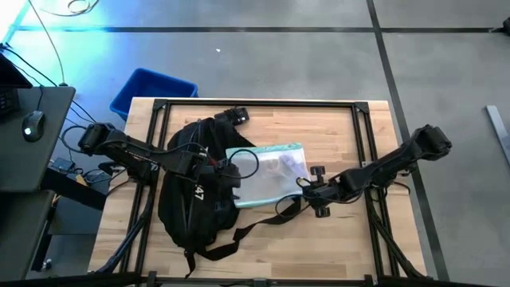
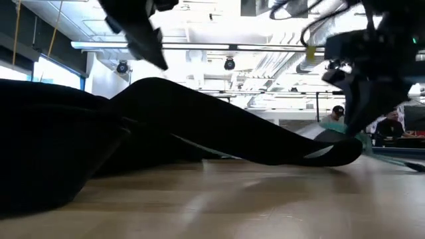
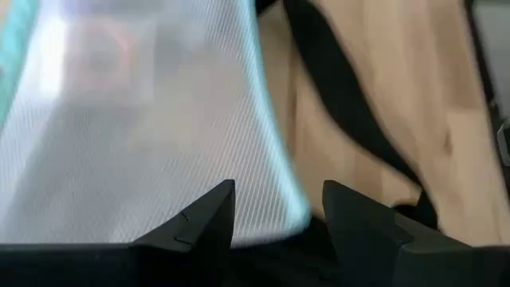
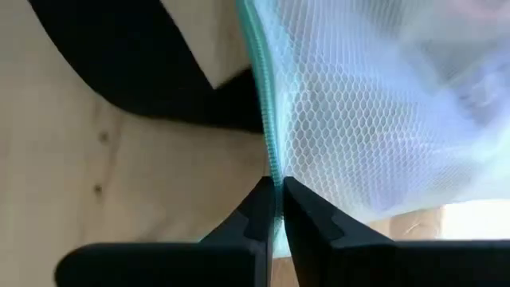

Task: Unpack backpack
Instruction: Remove the blue earphones from the transparent zip bag

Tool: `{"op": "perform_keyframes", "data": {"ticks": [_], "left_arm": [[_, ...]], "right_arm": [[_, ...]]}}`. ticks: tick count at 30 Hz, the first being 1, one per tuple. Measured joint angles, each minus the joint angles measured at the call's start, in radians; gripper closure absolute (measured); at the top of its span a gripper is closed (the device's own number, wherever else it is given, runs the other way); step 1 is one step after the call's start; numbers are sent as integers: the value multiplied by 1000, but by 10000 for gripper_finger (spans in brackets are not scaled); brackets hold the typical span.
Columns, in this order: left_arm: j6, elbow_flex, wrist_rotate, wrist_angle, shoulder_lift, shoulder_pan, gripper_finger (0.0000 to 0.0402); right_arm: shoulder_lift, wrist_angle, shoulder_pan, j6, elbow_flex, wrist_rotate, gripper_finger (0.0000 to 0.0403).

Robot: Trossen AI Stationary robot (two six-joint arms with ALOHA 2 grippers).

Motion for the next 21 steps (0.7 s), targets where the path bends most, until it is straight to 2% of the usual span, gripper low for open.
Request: {"op": "perform_keyframes", "data": {"ticks": [9, 14, 21], "left_arm": [[102, 0, -110, 214, 4, -4, 232], [135, 1, -113, 257, 27, -4, 232], [138, 1, -132, 335, 90, -5, 231]], "right_arm": [[-1, -158, -96, -46, 199, -23, 401], [-1, -223, -177, -57, 288, -40, 402], [-1, -226, -273, -23, 351, -82, 403]]}}
